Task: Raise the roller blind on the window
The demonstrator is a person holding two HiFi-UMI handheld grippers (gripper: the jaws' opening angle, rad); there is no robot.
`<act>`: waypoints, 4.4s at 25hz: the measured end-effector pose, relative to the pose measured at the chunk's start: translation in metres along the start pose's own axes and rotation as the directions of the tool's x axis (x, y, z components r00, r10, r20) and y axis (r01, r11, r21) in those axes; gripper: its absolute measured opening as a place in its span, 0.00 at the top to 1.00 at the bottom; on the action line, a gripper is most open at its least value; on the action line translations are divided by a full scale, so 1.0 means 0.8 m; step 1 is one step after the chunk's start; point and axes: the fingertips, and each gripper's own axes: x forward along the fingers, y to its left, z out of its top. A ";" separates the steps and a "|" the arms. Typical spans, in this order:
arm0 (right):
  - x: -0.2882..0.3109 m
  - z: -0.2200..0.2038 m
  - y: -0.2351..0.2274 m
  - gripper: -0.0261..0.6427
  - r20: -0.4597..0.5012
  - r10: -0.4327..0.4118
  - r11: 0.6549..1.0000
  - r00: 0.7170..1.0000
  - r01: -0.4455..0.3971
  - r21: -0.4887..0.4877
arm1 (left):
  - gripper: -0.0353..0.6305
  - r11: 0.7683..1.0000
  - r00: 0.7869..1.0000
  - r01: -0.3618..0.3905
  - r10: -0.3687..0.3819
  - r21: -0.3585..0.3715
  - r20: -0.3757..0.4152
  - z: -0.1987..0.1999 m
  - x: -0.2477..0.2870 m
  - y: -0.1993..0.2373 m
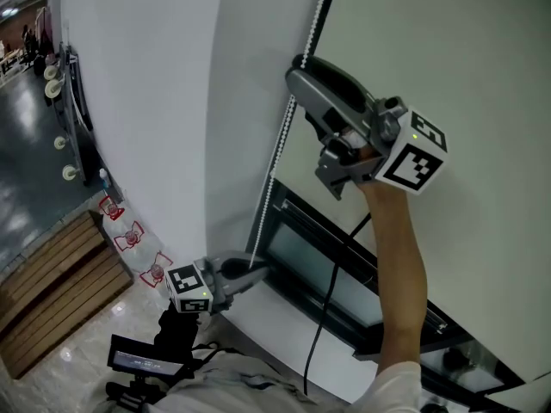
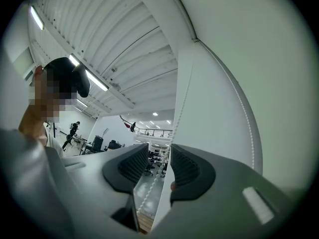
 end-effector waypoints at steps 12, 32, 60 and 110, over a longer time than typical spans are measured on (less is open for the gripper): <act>0.000 0.010 0.000 0.93 0.020 -0.032 0.999 0.999 0.033 -0.031 | 0.95 1.000 1.000 0.002 -0.002 0.001 0.002 -0.004 0.000 0.000; -0.024 -0.066 0.018 0.94 -0.040 -0.077 0.994 0.996 0.080 0.076 | 0.95 1.000 1.000 0.003 -0.003 -0.008 0.005 -0.002 0.002 -0.003; -0.102 -0.335 0.106 0.93 -0.285 -0.036 0.919 0.958 0.144 0.367 | 0.95 0.998 0.996 0.017 -0.011 -0.067 0.091 0.018 -0.012 -0.001; -0.009 0.022 -0.006 0.94 0.063 -0.133 0.991 0.989 0.132 0.021 | 0.95 0.995 0.994 0.015 -0.004 -0.096 0.110 0.013 -0.013 0.002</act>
